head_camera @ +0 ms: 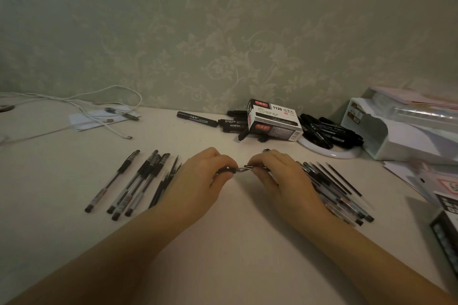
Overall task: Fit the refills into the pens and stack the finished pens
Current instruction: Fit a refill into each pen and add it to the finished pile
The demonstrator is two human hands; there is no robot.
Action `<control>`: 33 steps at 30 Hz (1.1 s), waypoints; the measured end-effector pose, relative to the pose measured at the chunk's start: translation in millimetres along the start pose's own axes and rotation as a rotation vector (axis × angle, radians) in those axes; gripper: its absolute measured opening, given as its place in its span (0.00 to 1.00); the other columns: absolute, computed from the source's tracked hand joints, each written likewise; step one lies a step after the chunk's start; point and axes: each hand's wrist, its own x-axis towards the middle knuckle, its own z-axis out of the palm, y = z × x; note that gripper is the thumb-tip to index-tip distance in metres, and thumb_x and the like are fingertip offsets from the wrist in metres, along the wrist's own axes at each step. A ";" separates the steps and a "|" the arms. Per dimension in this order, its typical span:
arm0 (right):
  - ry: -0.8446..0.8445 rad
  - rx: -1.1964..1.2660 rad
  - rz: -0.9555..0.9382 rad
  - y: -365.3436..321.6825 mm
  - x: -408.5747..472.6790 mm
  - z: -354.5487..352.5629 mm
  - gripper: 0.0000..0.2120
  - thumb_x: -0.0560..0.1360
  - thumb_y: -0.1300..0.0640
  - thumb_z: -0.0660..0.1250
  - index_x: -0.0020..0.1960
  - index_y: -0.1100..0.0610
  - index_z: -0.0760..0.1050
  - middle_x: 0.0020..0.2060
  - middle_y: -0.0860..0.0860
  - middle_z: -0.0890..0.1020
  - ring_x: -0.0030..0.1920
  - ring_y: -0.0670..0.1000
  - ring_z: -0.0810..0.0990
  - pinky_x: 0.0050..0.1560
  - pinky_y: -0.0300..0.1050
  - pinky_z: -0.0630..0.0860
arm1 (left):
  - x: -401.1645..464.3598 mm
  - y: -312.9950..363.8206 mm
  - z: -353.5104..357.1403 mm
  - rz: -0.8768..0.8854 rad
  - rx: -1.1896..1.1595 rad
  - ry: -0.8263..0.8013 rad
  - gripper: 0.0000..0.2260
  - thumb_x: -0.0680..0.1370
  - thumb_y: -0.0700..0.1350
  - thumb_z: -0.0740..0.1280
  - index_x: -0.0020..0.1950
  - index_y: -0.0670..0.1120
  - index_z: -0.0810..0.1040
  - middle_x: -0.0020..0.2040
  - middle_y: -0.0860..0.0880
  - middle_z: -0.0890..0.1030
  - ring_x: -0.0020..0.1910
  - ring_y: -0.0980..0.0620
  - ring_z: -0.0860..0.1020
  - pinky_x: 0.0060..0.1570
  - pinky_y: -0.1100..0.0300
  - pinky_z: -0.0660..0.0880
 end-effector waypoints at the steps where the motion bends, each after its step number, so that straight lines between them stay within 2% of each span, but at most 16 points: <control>1: 0.003 0.010 -0.006 0.5 0.0 -0.2 0.06 0.80 0.58 0.64 0.54 0.53 0.79 0.48 0.45 0.79 0.49 0.48 0.75 0.51 0.47 0.71 | 0.1 -0.2 -0.2 0.004 -0.002 0.001 0.09 0.80 0.45 0.64 0.58 0.50 0.81 0.49 0.53 0.77 0.48 0.57 0.75 0.51 0.60 0.73; 7: 0.022 0.017 -0.035 2.3 0.4 -1.1 0.06 0.80 0.59 0.65 0.53 0.55 0.80 0.48 0.47 0.80 0.49 0.49 0.75 0.51 0.47 0.72 | 1.3 -0.2 -0.7 0.002 0.006 0.015 0.09 0.79 0.45 0.65 0.57 0.50 0.81 0.49 0.54 0.77 0.47 0.57 0.75 0.50 0.62 0.73; 12: -0.030 0.090 -0.120 -3.2 -1.6 2.5 0.06 0.79 0.60 0.68 0.54 0.57 0.80 0.44 0.47 0.79 0.45 0.45 0.76 0.46 0.39 0.72 | 0.4 5.2 1.2 -0.004 -0.077 -0.032 0.11 0.77 0.45 0.68 0.60 0.51 0.77 0.48 0.55 0.79 0.47 0.59 0.77 0.51 0.64 0.75; 15: -0.010 0.234 -0.012 -2.7 -2.1 2.4 0.06 0.77 0.57 0.70 0.54 0.52 0.80 0.43 0.39 0.80 0.46 0.39 0.78 0.47 0.32 0.72 | 0.3 6.9 0.6 -0.034 -0.120 -0.046 0.10 0.77 0.46 0.68 0.58 0.53 0.75 0.46 0.57 0.80 0.46 0.61 0.77 0.49 0.70 0.73; 18: -0.025 0.440 0.123 -0.3 -1.2 -0.6 0.03 0.75 0.57 0.72 0.47 0.51 0.80 0.40 0.44 0.83 0.43 0.44 0.81 0.46 0.38 0.77 | 1.3 9.3 -1.9 -0.014 -0.149 -0.049 0.06 0.77 0.46 0.68 0.53 0.51 0.77 0.44 0.59 0.80 0.45 0.65 0.77 0.46 0.75 0.71; 22: -0.025 0.603 0.167 -1.1 -0.8 -0.8 0.03 0.74 0.59 0.73 0.45 0.52 0.81 0.39 0.47 0.84 0.41 0.46 0.82 0.44 0.36 0.77 | 2.1 11.2 -3.8 -0.021 -0.176 -0.037 0.03 0.76 0.45 0.69 0.49 0.51 0.78 0.43 0.59 0.80 0.45 0.67 0.76 0.45 0.78 0.70; 33: -0.020 0.628 0.150 -2.1 0.6 0.3 0.02 0.75 0.59 0.72 0.46 0.53 0.81 0.39 0.48 0.85 0.43 0.47 0.83 0.46 0.40 0.80 | 1.4 13.0 -6.3 -0.003 -0.197 0.009 0.03 0.75 0.44 0.70 0.48 0.50 0.79 0.40 0.60 0.80 0.44 0.65 0.78 0.45 0.76 0.72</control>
